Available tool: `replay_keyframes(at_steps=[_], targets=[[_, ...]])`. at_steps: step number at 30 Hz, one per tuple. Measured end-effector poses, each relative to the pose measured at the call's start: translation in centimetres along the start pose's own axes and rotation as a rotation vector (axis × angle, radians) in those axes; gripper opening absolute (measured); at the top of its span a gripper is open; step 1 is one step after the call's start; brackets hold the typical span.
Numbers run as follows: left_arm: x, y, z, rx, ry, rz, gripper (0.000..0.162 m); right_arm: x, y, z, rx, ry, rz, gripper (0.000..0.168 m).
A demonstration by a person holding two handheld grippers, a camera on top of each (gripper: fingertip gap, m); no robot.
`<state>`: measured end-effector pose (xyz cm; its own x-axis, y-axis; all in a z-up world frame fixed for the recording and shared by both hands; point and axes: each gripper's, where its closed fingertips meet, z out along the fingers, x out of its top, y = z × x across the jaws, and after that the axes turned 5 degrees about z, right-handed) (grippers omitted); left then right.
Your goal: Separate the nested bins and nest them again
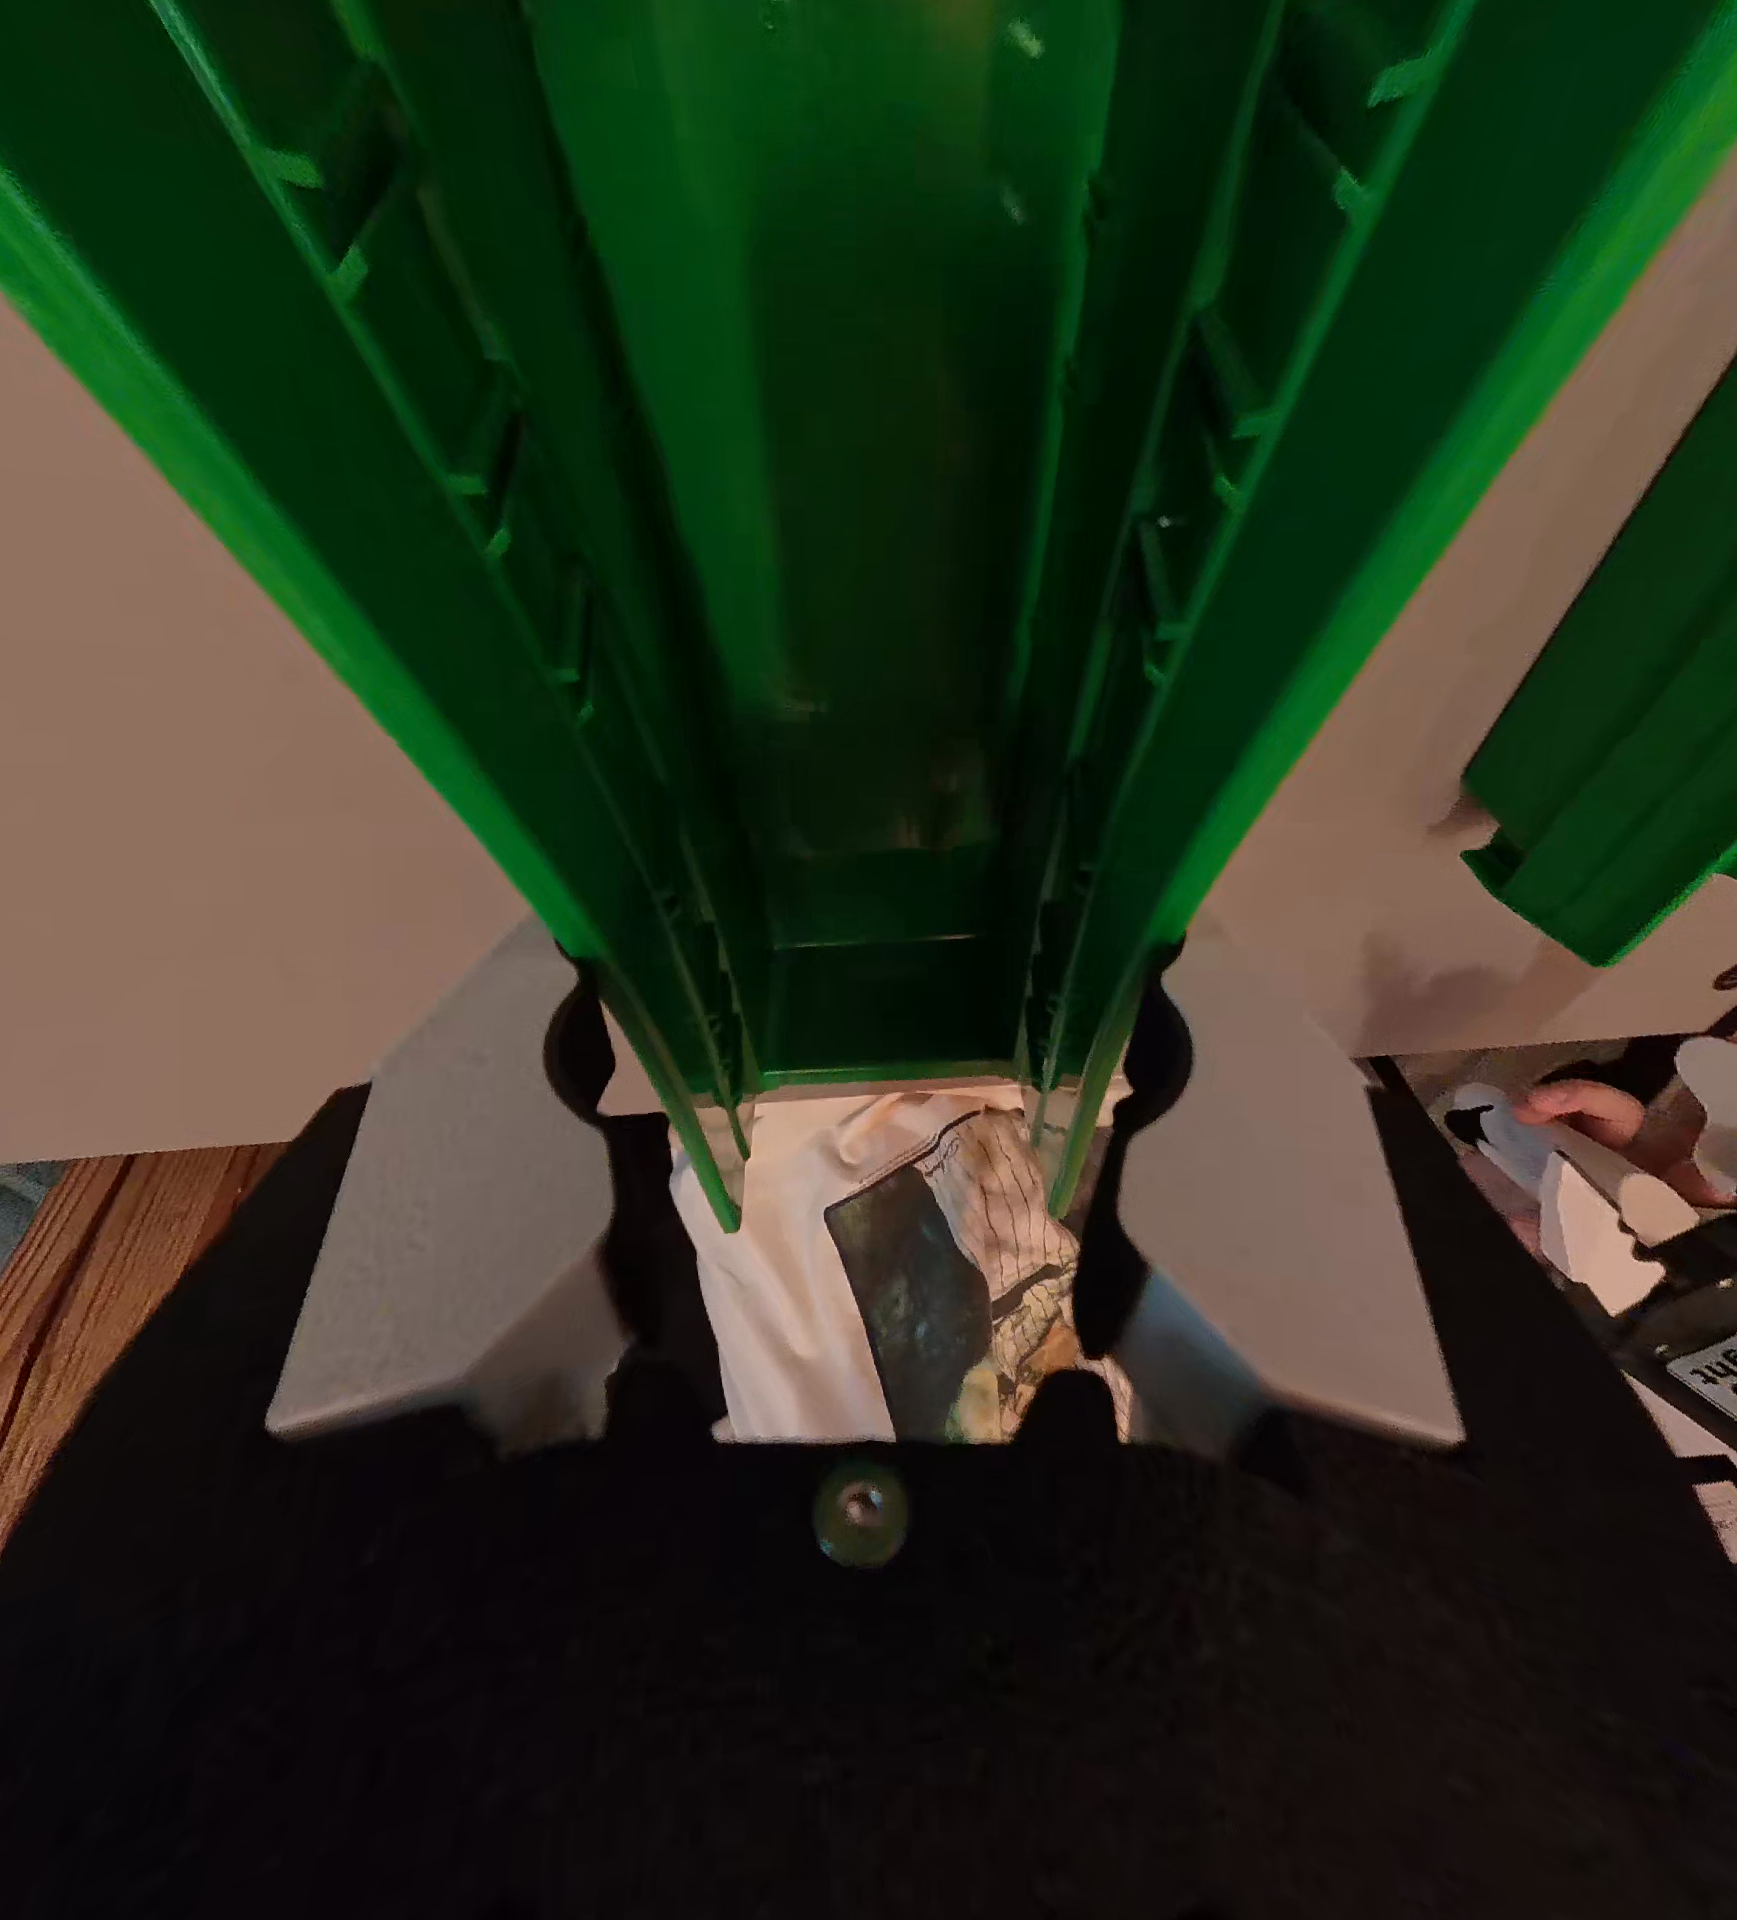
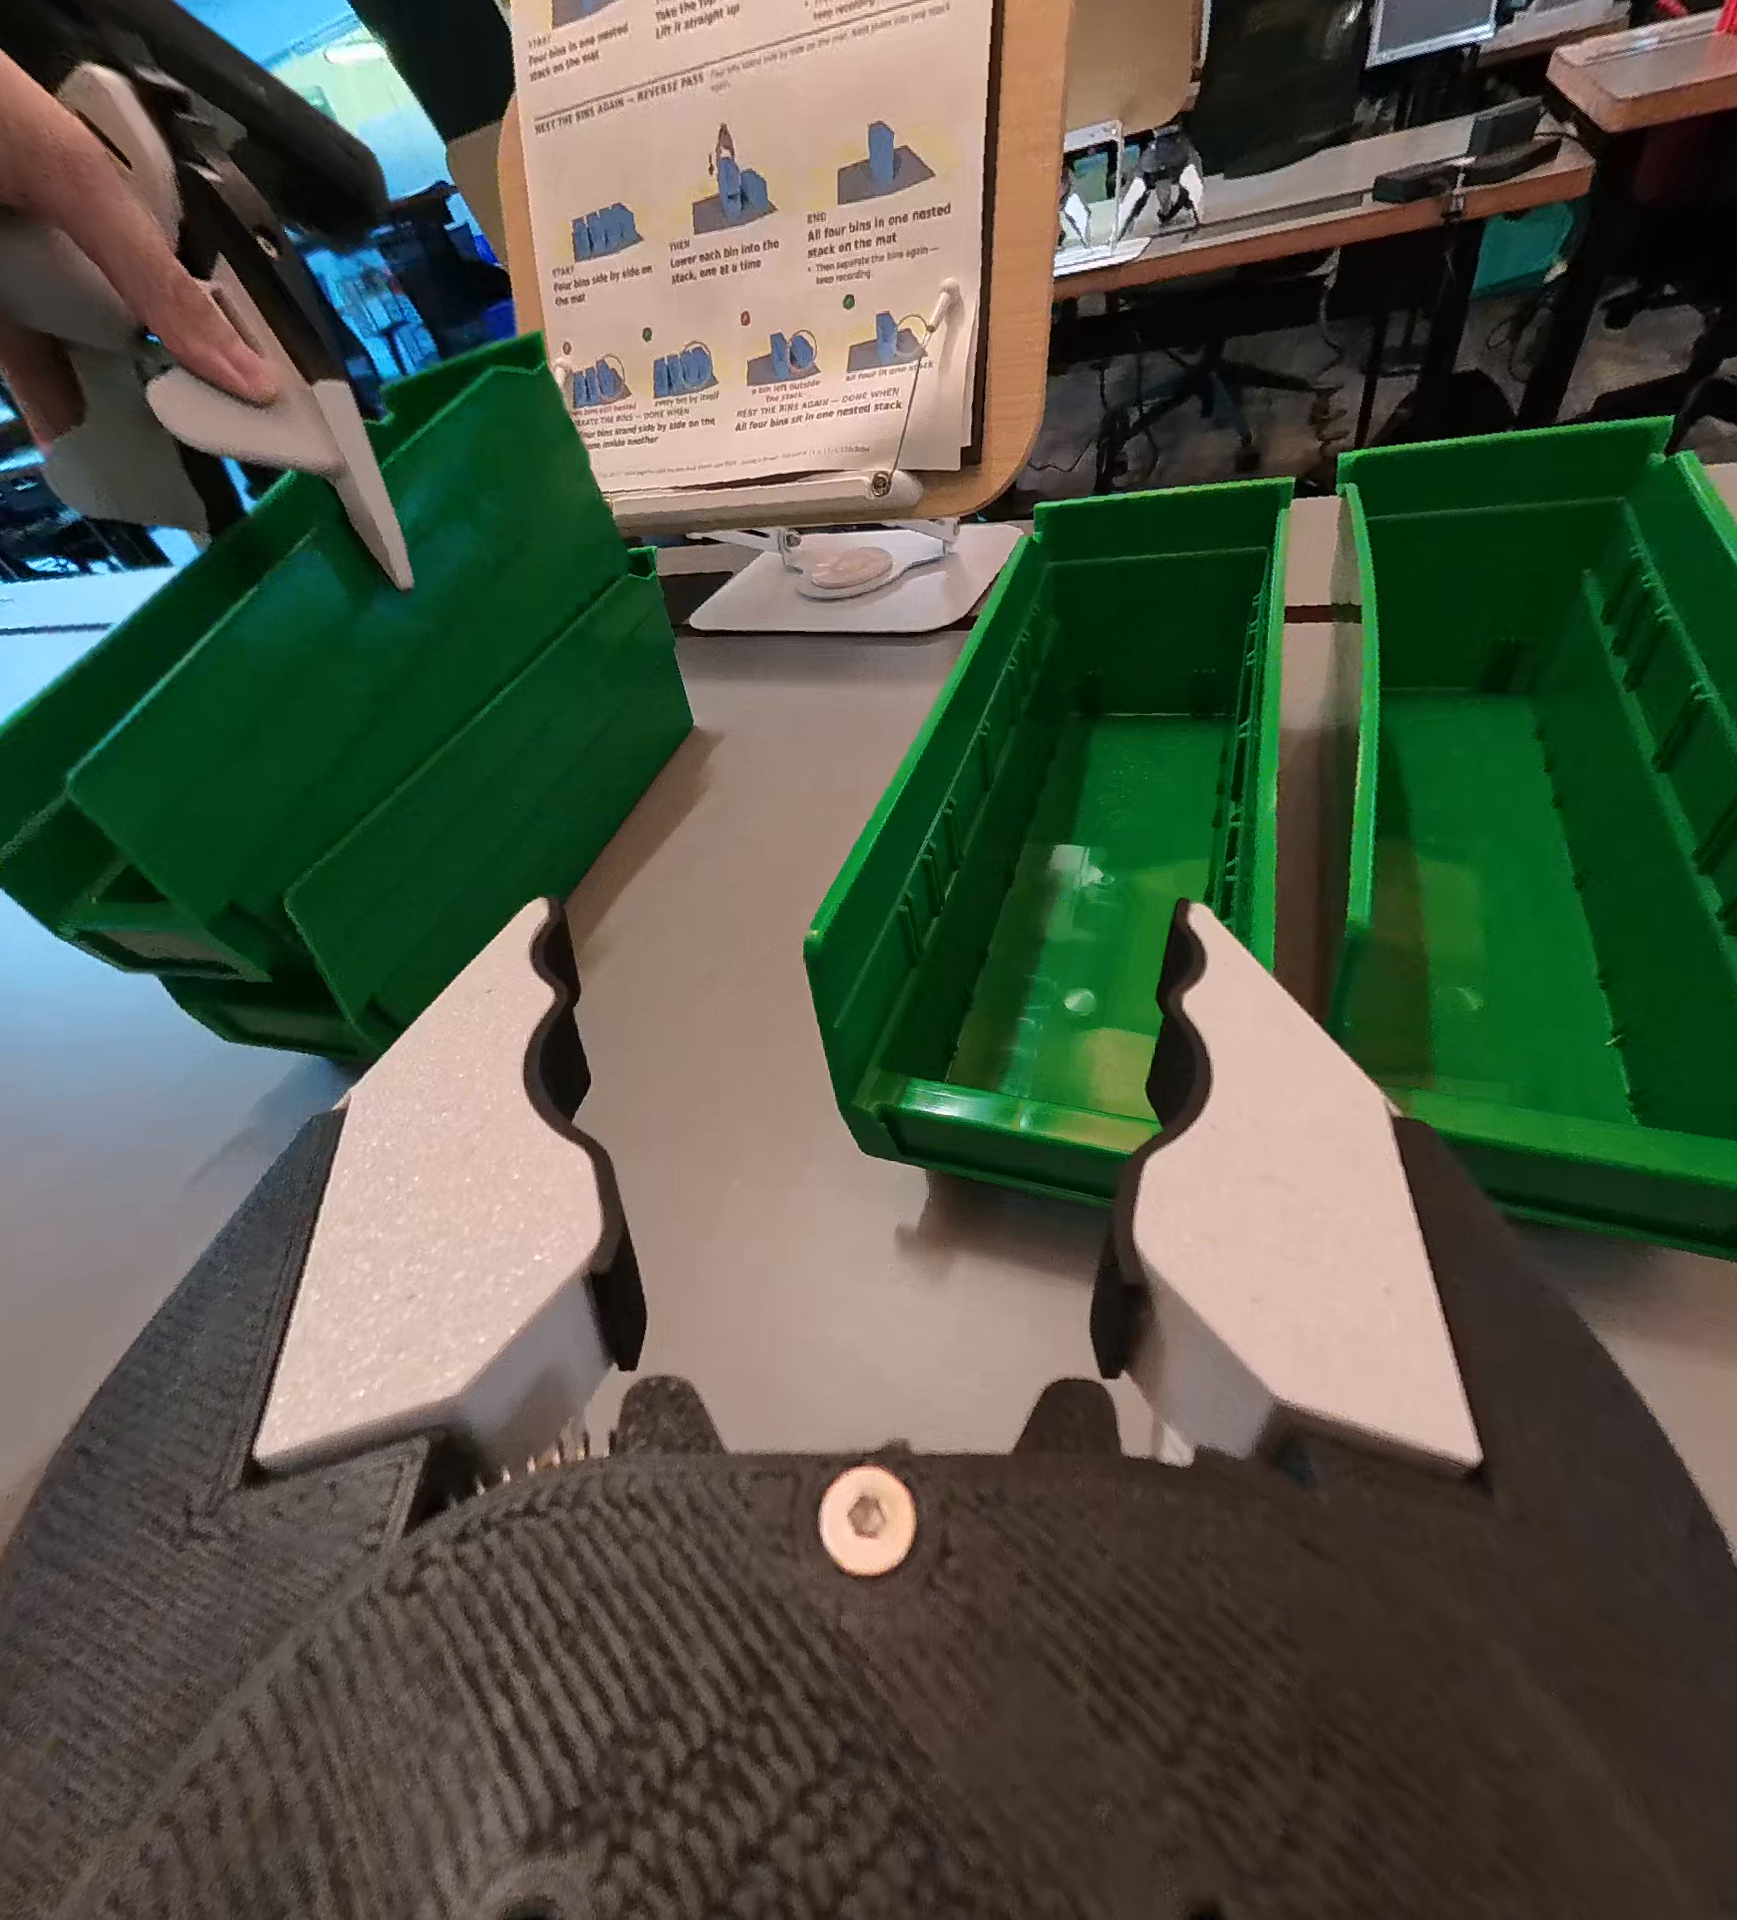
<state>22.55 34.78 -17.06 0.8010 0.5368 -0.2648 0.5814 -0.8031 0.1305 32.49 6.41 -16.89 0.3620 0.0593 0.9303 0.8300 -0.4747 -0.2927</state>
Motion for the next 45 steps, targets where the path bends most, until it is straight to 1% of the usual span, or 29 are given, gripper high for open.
replay_keyframes(at_steps=[6, 11, 16, 20, 22, 25, 27, 31, 33, 35, 39, 41, 43, 45], targets=[[1.5, -0.3, 1.9, 0.019, -0.013, -0.013, 0.101, -0.3, 0.8, 0.1, -0.016, -0.004, 0.014, 0.111], [2.6, -0.3, 3.0, 0.02, -0.009, 0.002, 0.102, -1.3, 1.0, 0.7, -0.01, -0.038, 0.025, 0.111], [2.7, -0.5, 3.6, 0.05, -0.015, 0.011, 0.104, -1.7, 0.9, 1.2, -0.013, -0.054, 0.014, 0.111], [2.8, -0.4, 3.8, 0.081, -0.001, 0.01, 0.11, -2.1, 1.0, 1.5, -0.018, -0.067, 0.011, 0.112], [3.1, -0.2, 4.2, 0.091, 0.017, 0.034, 0.116, -2.1, 1.0, 1.5, -0.02, -0.071, 0.008, 0.112], [3.4, -0.1, 4.6, 0.087, 0.041, 0.054, 0.119, -1.9, 1.0, 1.3, -0.029, -0.063, -0.003, 0.112], [3.5, -0.2, 4.7, 0.082, 0.052, 0.064, 0.125, -1.9, 1.0, 1.2, -0.032, -0.062, -0.005, 0.112], [4.1, -0.3, 4.8, 0.09, 0.116, 0.112, 0.132, -1.9, 1.1, 1.2, -0.031, -0.064, -0.001, 0.112], [4.3, -0.2, 4.4, 0.117, 0.138, 0.165, 0.13, -1.8, 1.0, 1.2, -0.031, -0.064, -0.003, 0.112], [4.9, 0.1, 3.0, 0.128, 0.195, 0.193, 0.127, -1.8, 1.0, 1.1, -0.032, -0.063, -0.007, 0.112], [6.6, 1.1, -1.8, 0.103, 0.369, 0.21, 0.103, -1.4, 1.1, 0.8, -0.038, -0.053, -0.01, 0.112], [6.6, 0.4, -3.2, 0.143, 0.396, 0.201, 0.108, -1.2, 1.3, 0.6, -0.044, -0.047, -0.01, 0.112], [5.8, 0.1, -2.9, 0.156, 0.367, 0.209, 0.112, -1.0, 1.4, 0.4, -0.046, -0.039, -0.004, 0.112], [5.3, 0.8, -2.0, 0.107, 0.37, 0.234, 0.12, -1.0, 1.5, 0.4, -0.045, -0.035, 0.002, 0.112]])
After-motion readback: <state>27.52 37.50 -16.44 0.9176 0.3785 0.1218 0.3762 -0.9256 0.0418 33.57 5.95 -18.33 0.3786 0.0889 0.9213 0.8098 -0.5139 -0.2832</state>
